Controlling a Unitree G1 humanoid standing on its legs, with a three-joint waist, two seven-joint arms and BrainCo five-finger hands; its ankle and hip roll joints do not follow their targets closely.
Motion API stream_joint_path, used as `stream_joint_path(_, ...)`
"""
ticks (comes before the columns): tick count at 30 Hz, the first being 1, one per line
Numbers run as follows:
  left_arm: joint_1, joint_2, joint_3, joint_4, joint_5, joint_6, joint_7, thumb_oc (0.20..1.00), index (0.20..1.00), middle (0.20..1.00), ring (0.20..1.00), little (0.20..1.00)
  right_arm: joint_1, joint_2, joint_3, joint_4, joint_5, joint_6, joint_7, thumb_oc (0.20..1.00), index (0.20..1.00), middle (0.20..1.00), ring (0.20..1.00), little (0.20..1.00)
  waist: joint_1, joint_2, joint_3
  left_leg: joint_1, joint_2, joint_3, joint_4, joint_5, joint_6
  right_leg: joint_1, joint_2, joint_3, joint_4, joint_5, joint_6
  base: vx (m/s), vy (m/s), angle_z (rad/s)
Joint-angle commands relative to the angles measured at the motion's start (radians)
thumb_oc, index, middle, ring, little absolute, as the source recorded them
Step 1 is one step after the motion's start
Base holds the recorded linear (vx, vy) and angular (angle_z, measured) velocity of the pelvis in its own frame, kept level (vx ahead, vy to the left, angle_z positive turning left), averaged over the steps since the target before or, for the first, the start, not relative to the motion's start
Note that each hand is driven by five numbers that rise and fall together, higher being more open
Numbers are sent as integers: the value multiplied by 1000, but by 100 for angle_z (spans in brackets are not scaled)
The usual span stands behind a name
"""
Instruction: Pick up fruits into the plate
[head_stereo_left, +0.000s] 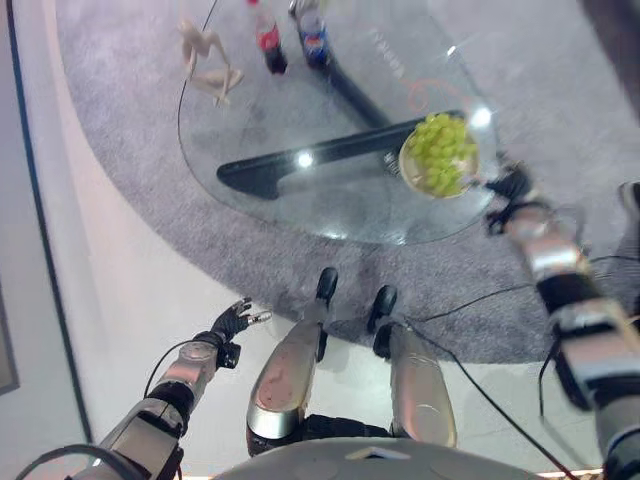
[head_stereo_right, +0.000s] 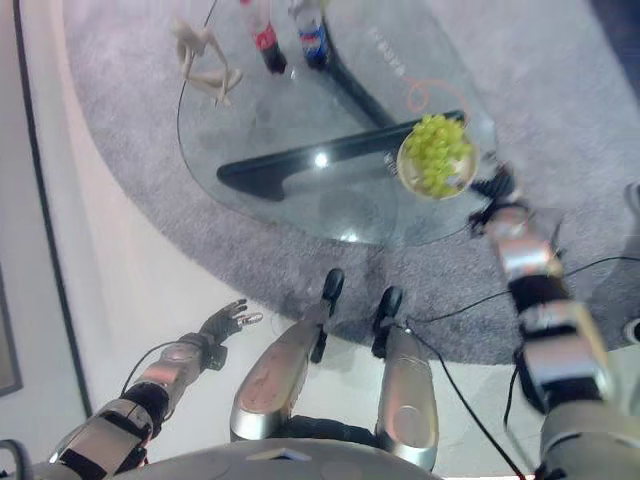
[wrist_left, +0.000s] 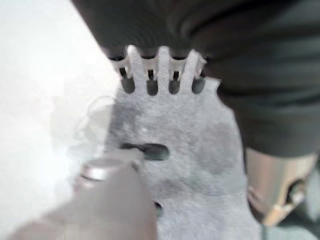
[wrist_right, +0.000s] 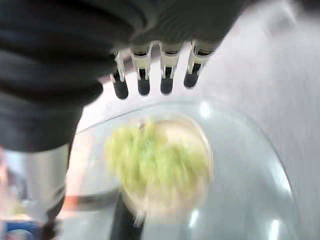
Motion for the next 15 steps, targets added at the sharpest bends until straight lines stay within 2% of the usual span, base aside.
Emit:
stream_joint_path(1, 31, -33, 34, 79, 76, -4, 21, 1000, 1000, 1000, 1000, 1000, 109, 42, -32, 76, 99, -136, 102, 1000, 1000, 1000, 1000, 1000, -41, -43, -101, 98, -3, 95, 99, -233, 25, 127, -12, 72, -126, 16, 73, 153, -32, -25)
stream_joint_path(3, 62, -54, 52, 102, 124, -5, 26, 1000, 1000, 1000, 1000, 1000, 191, 107, -50, 143, 115, -180, 151, 1000, 1000, 1000, 1000, 1000, -55, -46, -145, 137, 3, 104, 82, -235, 27, 162, -5, 81, -139, 14, 70, 187, -37, -14)
stream_joint_path(7, 103, -74, 79, 137, 167, 2, 25, 1000, 1000, 1000, 1000, 1000, 277, 177, -72, 253, 143, -206, 219, 1000, 1000, 1000, 1000, 1000, -73, -49, -201, 194, 9, 120, 57, -239, 28, 214, 4, 90, -154, 9, 65, 149, -24, -9)
stream_joint_path(10, 135, -94, 108, 175, 215, 15, 19, 1000, 1000, 1000, 1000, 1000, 324, 222, -103, 372, 178, -191, 286, 1000, 1000, 1000, 1000, 1000, -87, -45, -243, 243, 11, 133, 32, -244, 33, 255, 15, 100, -167, 2, 60, 138, 1, -8)
stream_joint_path(15, 170, -111, 151, 228, 255, 32, 3, 1000, 1000, 1000, 1000, 1000, 379, 266, -120, 515, 110, -183, 352, 1000, 1000, 1000, 1000, 1000, -109, -33, -279, 297, 14, 153, 2, -253, 39, 299, 23, 119, -183, -8, 55, 39, 16, -11)
